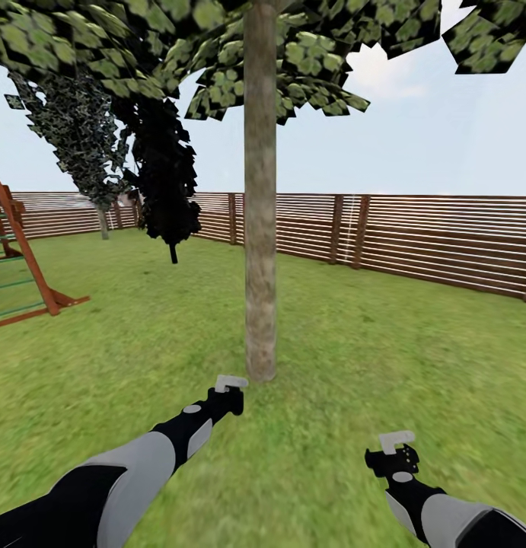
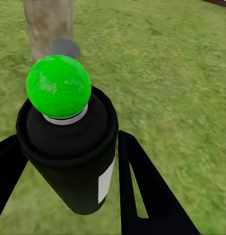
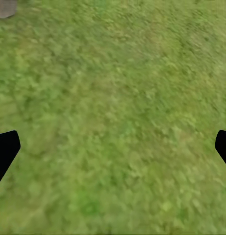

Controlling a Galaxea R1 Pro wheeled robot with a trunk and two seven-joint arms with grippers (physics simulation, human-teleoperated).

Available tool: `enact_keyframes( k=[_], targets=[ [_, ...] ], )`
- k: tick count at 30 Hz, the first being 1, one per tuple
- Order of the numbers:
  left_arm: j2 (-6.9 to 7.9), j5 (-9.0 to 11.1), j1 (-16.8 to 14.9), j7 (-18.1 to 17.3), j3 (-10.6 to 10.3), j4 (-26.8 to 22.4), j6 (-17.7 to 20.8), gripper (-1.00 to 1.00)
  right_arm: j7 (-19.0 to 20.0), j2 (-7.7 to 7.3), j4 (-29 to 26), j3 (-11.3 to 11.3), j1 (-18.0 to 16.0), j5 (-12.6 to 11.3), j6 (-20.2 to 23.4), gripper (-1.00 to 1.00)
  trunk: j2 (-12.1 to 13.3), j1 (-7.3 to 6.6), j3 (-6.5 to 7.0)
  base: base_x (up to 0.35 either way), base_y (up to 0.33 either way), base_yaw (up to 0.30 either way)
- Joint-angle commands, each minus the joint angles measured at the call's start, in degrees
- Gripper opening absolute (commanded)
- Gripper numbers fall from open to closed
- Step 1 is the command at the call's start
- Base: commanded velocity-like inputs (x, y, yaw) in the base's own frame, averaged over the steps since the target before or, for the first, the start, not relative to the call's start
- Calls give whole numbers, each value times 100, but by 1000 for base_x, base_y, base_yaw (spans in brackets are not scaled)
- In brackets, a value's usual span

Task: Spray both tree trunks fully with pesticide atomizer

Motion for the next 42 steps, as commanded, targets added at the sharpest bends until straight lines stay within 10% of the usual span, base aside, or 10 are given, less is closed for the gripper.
enact_keyframes(
  k=[1, 42],
  targets=[
    [0, -47, -6, -3, 15, 5, -25, -100, 3, 4, 21, 48, -3, -51, -32, 100, -9, 6, -10, 350, 0, 0],
    [7, -50, -6, -3, 24, 23, -28, -100, 3, 4, 18, 48, 15, -51, -32, 100, -9, 6, -10, 306, -55, 0]
  ],
)
